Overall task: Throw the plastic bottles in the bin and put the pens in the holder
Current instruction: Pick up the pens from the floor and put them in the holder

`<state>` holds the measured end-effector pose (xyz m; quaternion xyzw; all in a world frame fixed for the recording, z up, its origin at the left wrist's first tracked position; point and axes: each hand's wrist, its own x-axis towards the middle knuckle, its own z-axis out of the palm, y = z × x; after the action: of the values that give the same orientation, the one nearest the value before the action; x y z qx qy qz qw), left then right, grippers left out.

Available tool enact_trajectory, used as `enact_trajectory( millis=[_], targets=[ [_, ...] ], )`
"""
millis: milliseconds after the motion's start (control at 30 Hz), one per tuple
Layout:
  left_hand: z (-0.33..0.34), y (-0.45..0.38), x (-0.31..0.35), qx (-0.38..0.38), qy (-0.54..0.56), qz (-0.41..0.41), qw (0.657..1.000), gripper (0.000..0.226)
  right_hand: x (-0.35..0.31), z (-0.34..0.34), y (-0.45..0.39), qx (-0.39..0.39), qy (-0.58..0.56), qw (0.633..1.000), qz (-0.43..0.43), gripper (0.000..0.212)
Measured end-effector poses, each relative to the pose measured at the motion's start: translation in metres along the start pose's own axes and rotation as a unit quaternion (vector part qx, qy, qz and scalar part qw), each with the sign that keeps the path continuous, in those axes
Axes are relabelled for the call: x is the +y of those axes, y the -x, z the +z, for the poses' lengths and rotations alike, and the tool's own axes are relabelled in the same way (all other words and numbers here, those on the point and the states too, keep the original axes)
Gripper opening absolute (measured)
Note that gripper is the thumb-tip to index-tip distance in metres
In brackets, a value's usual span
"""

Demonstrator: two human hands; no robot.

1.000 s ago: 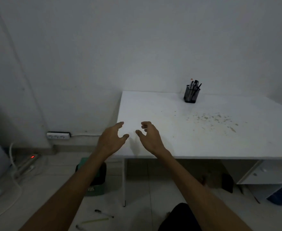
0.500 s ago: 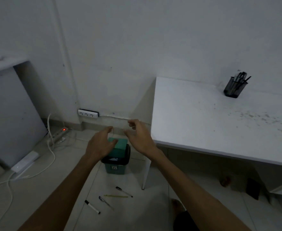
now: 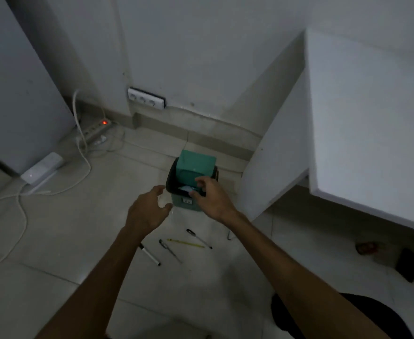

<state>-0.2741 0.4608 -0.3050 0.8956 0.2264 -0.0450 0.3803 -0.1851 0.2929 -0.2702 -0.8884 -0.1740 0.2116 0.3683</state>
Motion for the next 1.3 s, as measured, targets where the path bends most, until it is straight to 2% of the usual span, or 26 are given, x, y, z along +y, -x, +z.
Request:
enact_trajectory(
  millis=[400,667,833,1000,1167,1300],
  targets=[
    [0.155,-0.056,-0.141,-0.085,0.047,-0.097,0.99,0.062,0.176,0.144,-0.069,-0.103,0.055,0.984,0.132,0.039],
    [0.241,-0.06,-0.207,-0.076,0.063,-0.193,0.976,0.044,0.267,0.201,-0.085,-0.132,0.105,0.97,0.174,0.042],
    [0.282,-0.06,-0.217,-0.022,0.087,-0.279,0.956,0.034,0.298,0.229,-0.098,-0.118,0.127,0.97,0.173,0.046],
    [0.308,-0.067,-0.213,0.017,0.097,-0.363,0.927,0.034,0.311,0.253,-0.1,-0.082,0.17,0.968,0.166,0.05],
    [0.327,-0.069,-0.217,0.027,0.089,-0.386,0.918,0.042,0.32,0.265,-0.1,-0.032,0.185,0.971,0.147,0.051],
    [0.33,-0.075,-0.217,0.031,0.064,-0.387,0.92,0.052,0.322,0.27,-0.103,-0.021,0.156,0.977,0.145,0.04]
  ],
)
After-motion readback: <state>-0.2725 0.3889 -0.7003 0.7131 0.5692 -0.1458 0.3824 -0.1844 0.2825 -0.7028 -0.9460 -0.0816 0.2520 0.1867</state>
